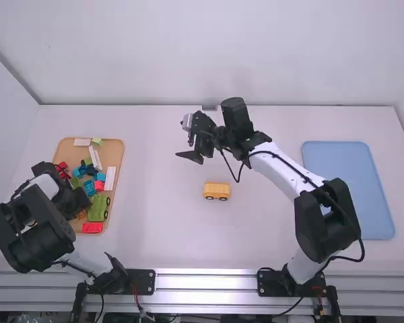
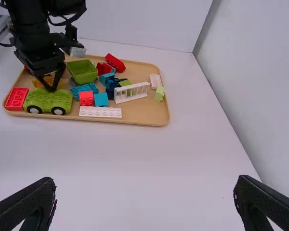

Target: Assemble lego blocks to make yellow taxi

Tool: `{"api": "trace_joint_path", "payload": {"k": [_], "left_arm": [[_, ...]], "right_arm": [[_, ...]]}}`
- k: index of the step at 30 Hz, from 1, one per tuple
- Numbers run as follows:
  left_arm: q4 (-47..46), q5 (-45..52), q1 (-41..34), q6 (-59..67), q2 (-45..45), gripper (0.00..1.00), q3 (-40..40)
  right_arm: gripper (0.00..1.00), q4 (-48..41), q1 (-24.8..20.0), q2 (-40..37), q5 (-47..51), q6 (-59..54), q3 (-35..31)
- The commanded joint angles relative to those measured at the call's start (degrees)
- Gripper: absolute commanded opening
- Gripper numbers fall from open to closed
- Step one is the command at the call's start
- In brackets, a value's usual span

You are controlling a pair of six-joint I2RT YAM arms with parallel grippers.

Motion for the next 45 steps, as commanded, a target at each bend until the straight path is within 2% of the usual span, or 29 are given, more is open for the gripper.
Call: {"api": "trace_joint_path", "payload": {"k": [1, 6, 12, 15, 24, 27, 32, 37, 39, 45], "left_arm": [[0.4, -1.7, 0.7, 1.1, -0.1, 0.51, -1.9], [2.1, -0.6, 0.4, 3.3, -0.1, 0.43, -3.3], [3.3, -1.0, 0.3, 4.2, -0.1, 0.45, -3.7], [6.0, 2.3, 0.7, 9.3, -0.1, 0.45, -5.2], [6.2, 2.0, 0.7, 8.2, -0.1, 0.36, -5.8], [6.2, 1.7, 0.2, 6.7, -0.1, 0.26, -5.6], [5.7, 2.0, 0.2, 4.5, -1.1, 0.27, -4.4], [5.7, 5.7, 0.2, 4.2, -8.6, 0.23, -4.0], [5.9, 11.9, 0.2, 7.7, -14.3, 0.26, -4.6], [9.7, 32.5, -3.3, 15.9, -30.9, 0.23, -7.6]], "right_arm": [[0.99, 0.0, 0.2, 0.6, -0.1, 0.2, 1.8], [0.98, 0.4, 0.2, 0.6, -0.1, 0.1, 1.8], [0.99, 0.3, 0.2, 0.6, -0.1, 0.2, 1.9], [0.99, 0.1, 0.2, 0.6, -0.1, 0.2, 1.9], [0.99, 0.1, 0.2, 0.6, -0.1, 0.4, 1.9], [0.99, -0.1, 0.2, 0.6, 0.0, 0.4, 1.9], [0.99, 0.0, 0.3, 0.6, 2.3, 0.4, 1.9], [0.99, 1.1, 0.0, 0.6, 4.2, 4.6, 1.9], [0.99, 1.5, -0.9, 0.6, 3.9, 6.4, 1.9], [0.99, 1.4, -3.7, 0.6, -2.5, 8.0, 1.8]]}}
